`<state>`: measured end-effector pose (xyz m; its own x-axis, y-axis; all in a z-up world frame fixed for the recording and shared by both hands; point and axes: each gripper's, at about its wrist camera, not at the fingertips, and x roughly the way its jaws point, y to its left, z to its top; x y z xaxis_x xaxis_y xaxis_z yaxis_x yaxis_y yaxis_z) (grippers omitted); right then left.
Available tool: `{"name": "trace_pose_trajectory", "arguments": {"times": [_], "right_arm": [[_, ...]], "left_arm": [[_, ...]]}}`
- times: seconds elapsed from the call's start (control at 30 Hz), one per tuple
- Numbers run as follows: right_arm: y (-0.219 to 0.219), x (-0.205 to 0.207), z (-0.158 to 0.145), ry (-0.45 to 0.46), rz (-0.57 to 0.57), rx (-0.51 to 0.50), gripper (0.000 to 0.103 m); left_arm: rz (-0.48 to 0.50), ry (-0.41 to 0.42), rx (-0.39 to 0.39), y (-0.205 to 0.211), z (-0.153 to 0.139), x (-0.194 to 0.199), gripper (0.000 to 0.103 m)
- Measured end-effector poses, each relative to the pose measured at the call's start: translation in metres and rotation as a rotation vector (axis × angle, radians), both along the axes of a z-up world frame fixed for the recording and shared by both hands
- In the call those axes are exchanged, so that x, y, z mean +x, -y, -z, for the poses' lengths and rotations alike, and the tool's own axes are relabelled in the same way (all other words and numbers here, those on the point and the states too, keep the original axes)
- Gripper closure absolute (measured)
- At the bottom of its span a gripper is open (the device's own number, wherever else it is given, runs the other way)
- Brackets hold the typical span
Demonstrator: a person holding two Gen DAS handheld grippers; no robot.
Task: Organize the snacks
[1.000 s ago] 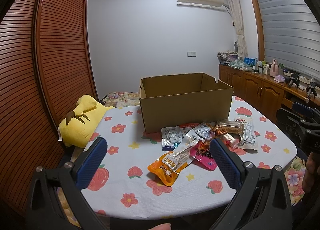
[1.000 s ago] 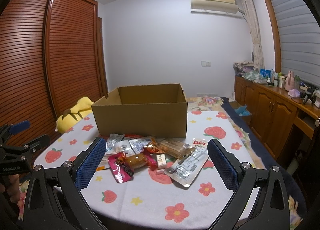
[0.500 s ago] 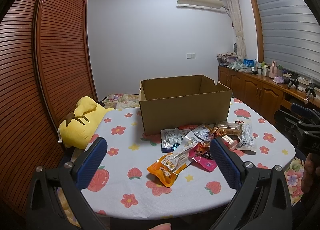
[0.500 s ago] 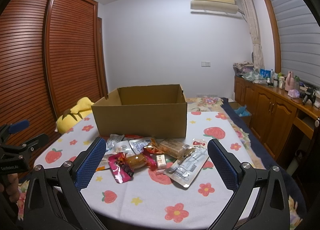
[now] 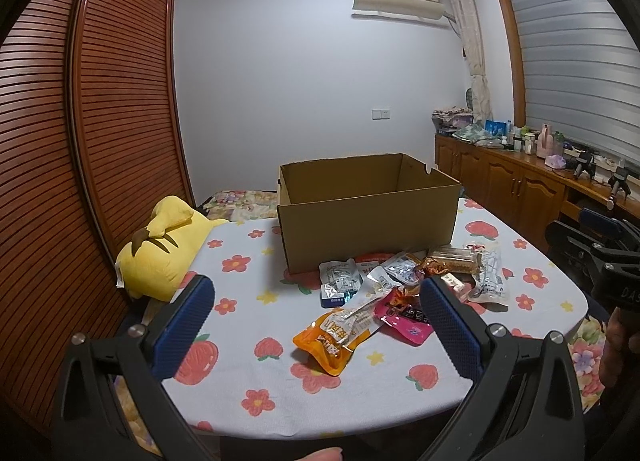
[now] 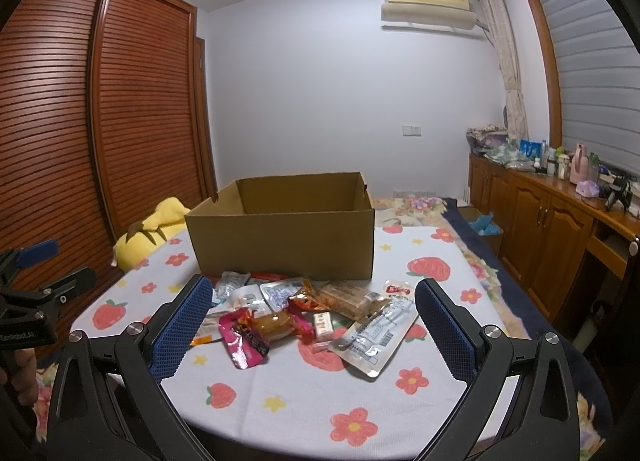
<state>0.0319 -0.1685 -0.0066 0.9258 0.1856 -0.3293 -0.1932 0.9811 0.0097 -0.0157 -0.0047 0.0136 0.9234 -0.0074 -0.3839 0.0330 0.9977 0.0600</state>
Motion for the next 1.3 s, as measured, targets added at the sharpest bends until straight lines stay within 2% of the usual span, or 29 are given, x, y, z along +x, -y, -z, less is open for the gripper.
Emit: {"name": "trace_pose_trajectory", "arguments": {"times": [0.5, 0.73, 1.3], "right_arm": [[0.0, 0.002, 0.001, -0.011, -0.001, 0.002, 0.0], [-0.001, 0.015, 0.013, -0.055, -0.002, -0.021, 0.0], [0.026, 0.074, 0.05, -0.21, -0.007, -0.074, 0.001]], "left_arm": [[0.001, -0.022, -0.004, 0.001, 0.008, 0.005, 0.0], [0.04, -0.087, -0.034, -0.008, 0.036, 0.031, 0.0], [0.163, -0.231, -0.002, -0.005, 0.074, 0.093, 0.0]]}}
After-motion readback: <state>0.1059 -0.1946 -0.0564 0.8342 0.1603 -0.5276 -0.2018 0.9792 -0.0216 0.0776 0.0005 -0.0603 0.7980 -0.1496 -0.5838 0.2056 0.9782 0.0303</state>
